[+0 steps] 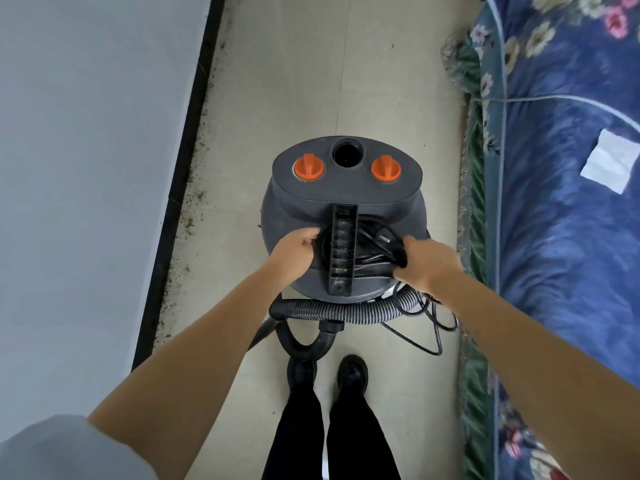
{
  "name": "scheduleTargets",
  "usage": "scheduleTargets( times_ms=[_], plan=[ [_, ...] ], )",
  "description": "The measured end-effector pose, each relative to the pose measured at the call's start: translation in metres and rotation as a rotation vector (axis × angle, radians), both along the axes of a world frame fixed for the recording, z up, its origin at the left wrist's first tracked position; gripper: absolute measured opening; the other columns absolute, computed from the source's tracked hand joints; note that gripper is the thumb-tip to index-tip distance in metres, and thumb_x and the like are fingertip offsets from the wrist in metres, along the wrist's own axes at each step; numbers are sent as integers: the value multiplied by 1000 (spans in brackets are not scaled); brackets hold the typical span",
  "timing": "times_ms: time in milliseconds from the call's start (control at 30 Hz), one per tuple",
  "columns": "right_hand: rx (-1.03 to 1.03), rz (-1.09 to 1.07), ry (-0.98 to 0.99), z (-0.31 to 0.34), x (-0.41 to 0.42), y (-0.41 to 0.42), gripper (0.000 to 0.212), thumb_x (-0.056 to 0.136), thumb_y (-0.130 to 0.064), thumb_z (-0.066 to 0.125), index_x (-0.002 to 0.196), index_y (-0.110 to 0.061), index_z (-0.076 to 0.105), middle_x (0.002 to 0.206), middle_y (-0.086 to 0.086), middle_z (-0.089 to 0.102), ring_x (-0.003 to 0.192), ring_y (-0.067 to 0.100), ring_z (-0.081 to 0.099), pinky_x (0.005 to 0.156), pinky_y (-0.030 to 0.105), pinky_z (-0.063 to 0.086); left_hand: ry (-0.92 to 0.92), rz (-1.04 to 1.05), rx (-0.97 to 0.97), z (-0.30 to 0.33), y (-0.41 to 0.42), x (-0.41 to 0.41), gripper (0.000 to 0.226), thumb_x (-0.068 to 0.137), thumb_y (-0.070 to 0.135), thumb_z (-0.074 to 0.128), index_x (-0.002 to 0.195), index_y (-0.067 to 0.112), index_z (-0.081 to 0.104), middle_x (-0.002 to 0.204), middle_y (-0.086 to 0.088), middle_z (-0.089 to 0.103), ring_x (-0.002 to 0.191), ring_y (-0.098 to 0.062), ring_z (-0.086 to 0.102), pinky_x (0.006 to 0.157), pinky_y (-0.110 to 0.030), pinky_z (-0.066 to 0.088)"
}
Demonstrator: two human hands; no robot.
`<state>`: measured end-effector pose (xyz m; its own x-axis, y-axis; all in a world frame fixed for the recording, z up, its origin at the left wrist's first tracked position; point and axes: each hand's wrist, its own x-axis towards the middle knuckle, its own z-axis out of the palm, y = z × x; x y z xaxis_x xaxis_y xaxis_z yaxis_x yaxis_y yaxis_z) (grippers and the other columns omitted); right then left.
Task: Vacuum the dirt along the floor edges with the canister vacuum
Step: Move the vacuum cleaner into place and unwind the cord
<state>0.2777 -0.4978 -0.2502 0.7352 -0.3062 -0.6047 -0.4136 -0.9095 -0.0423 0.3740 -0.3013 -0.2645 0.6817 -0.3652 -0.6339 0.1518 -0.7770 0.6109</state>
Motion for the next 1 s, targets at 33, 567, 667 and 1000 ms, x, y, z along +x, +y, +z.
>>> scheduleTargets(
  times_ms=[33, 567, 667, 1000],
  plan=[
    [21, -60, 14, 8, -13, -8, 29, 85, -35, 58, 103, -15, 48, 90, 6, 58, 83, 28, 55, 66, 29, 40, 36, 11, -4, 7, -4, -6, 46, 98, 1, 26, 140, 11, 42, 142, -8, 47, 131, -22, 43, 107, -26, 29],
    [608, -691, -579, 207, -111, 10, 9, 84, -10, 63, 82, -17, 57, 68, -2, 56, 61, 12, 50, 55, 17, 40, 90, -134, -533, 226, -37, -116, 21, 100, 36, 36, 115, 31, 50, 112, 10, 57, 105, -3, 52, 100, -23, 37],
    [628, -591, -628, 241, -132, 24, 7, 83, -10, 67, 87, -12, 62, 76, 6, 65, 65, 17, 55, 64, 27, 47, 256, 81, -656, 256, -32, -113, 24, 99, 35, 41, 113, 20, 54, 118, 0, 60, 113, -12, 54, 104, -31, 38],
    [584, -240, -744, 312, -170, 53, 33, 82, -4, 69, 95, -33, 60, 81, -14, 65, 70, -11, 57, 70, 6, 42, 886, 639, -1048, 290, -9, -122, 67, 100, 45, 28, 59, 6, 65, 53, -6, 62, 46, -18, 60, 44, -25, 53]
  ],
)
